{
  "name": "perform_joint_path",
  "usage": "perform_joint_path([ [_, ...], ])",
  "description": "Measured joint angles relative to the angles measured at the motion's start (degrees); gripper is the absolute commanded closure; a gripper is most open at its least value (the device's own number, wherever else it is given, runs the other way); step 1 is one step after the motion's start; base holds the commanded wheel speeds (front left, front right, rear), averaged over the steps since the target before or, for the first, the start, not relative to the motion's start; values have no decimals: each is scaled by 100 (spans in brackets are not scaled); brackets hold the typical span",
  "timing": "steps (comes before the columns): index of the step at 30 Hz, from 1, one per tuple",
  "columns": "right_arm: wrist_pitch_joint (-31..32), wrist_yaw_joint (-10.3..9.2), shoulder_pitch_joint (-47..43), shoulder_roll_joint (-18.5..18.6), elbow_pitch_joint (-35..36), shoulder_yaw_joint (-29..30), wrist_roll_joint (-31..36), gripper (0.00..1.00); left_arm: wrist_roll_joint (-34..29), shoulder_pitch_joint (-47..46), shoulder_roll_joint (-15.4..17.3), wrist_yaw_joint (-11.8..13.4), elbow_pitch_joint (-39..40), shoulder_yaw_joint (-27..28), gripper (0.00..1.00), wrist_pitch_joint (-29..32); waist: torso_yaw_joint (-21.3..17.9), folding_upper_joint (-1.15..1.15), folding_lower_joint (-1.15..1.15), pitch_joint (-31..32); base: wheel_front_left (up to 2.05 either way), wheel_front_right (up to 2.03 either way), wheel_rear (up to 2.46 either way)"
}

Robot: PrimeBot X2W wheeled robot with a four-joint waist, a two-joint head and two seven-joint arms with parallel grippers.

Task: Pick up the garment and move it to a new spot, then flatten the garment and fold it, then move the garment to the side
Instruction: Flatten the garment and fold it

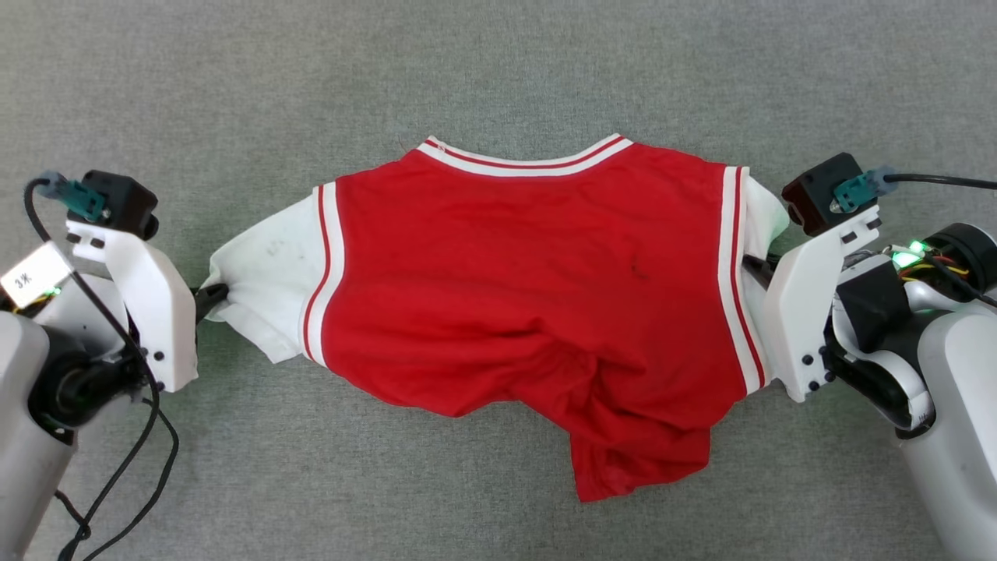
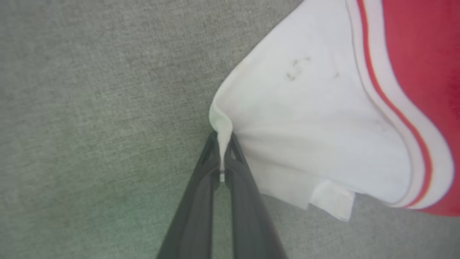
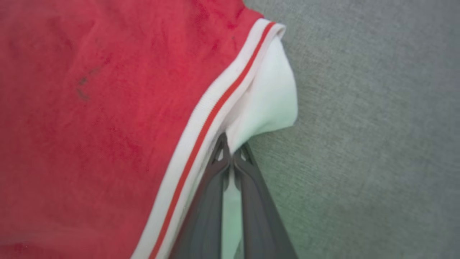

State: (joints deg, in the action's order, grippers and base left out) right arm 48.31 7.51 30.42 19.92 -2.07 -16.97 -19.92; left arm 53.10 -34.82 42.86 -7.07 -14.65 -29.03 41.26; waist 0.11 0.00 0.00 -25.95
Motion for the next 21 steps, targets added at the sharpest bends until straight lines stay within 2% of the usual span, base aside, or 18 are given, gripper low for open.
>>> perform_joint_path([
  [9,-338,0,-23,143,-119,113,1,100,-242,206,-92,-34,92,-75,100,-1482,62,0,0,464,0,0,0],
  [14,-463,0,-116,290,-108,160,-193,100,-396,461,46,-20,368,35,100,-2150,99,0,0,896,0,0,0],
  [21,-695,0,-122,639,162,289,-330,100,-652,918,289,368,1128,417,100,-3032,130,0,0,1565,0,0,0],
])
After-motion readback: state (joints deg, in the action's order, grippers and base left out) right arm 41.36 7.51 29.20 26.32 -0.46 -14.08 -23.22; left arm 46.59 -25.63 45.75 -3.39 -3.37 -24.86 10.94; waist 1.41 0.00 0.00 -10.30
